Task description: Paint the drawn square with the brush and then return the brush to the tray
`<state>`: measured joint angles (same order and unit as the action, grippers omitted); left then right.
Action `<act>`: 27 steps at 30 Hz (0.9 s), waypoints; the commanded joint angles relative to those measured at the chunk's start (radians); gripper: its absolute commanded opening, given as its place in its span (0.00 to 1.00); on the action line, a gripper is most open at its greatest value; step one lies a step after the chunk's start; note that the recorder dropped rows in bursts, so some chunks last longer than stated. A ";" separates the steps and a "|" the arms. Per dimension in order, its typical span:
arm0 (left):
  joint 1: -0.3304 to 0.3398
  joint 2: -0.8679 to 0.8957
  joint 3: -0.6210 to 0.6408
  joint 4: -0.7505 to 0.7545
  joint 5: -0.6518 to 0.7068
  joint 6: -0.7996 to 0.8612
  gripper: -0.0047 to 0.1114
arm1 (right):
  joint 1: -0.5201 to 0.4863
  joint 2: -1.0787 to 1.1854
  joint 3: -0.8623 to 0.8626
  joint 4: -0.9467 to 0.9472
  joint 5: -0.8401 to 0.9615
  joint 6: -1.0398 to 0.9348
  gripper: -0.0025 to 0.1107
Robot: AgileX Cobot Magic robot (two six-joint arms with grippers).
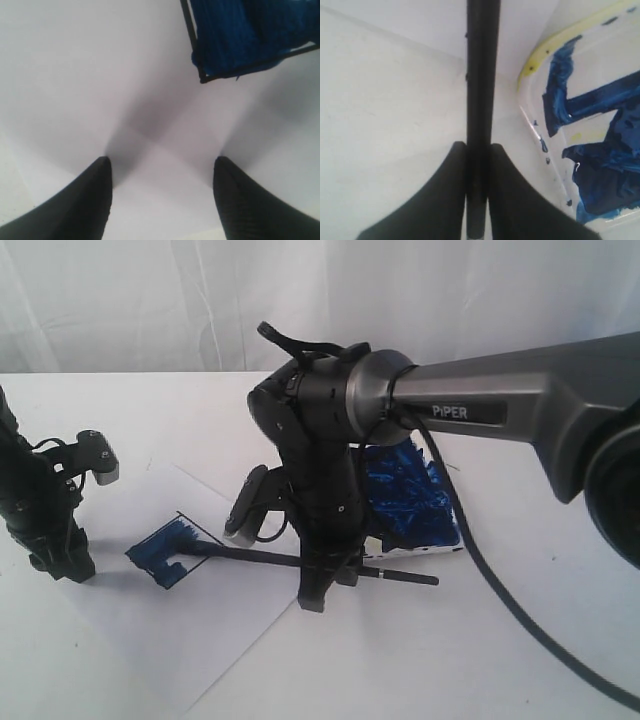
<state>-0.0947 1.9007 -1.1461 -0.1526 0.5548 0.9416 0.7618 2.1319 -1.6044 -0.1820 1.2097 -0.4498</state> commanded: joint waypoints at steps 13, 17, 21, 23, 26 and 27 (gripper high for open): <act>0.002 0.032 0.018 0.003 0.022 -0.007 0.59 | 0.044 -0.016 0.001 -0.061 0.011 0.030 0.02; 0.002 0.032 0.018 0.003 0.022 -0.007 0.59 | 0.044 -0.016 0.001 -0.136 0.011 0.087 0.02; 0.002 0.032 0.018 0.003 0.022 -0.007 0.59 | 0.044 -0.016 0.001 -0.178 0.011 0.100 0.02; 0.002 0.032 0.018 0.003 0.022 -0.007 0.59 | 0.044 -0.016 0.001 -0.189 0.011 0.100 0.02; 0.002 0.032 0.018 0.003 0.022 -0.007 0.59 | 0.044 -0.016 0.001 -0.225 0.011 0.100 0.02; 0.002 0.032 0.018 0.003 0.022 -0.007 0.59 | 0.044 -0.016 0.001 -0.239 0.011 0.100 0.02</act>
<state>-0.0947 1.9007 -1.1461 -0.1526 0.5548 0.9416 0.8072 2.1298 -1.6044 -0.3744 1.2136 -0.3594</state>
